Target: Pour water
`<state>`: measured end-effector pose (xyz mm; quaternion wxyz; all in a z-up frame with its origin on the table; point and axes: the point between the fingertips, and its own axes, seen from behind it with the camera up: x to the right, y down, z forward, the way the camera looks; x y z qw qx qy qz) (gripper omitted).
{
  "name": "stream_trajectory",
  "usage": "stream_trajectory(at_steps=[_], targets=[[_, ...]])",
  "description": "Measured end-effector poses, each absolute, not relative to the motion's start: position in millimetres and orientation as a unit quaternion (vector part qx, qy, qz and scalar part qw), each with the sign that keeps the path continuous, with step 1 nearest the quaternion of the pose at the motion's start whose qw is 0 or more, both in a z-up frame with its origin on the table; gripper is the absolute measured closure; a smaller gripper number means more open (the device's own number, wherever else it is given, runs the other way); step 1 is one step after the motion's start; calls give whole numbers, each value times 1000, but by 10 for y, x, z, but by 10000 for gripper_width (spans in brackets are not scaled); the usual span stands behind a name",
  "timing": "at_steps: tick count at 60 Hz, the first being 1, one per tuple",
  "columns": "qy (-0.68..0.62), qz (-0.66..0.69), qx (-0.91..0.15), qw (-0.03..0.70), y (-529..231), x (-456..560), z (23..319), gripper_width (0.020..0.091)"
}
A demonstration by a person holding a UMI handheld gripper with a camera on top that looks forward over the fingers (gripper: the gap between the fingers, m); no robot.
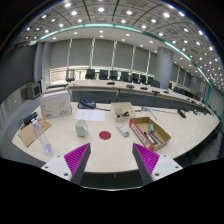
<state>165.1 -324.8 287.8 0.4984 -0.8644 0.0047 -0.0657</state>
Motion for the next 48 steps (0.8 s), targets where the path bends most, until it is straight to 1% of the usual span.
stream_trajectory(at_steps=[6,20,36,48], targets=[[-6,-63,-867,495,-3253,1514,2824,241],[-21,-50,-869,492,-3194,591,2478,242],[-22,-1,-871,491,-3163,-846,1948,242],[-41,19,-862,505,-2751,-1715,1511,243]])
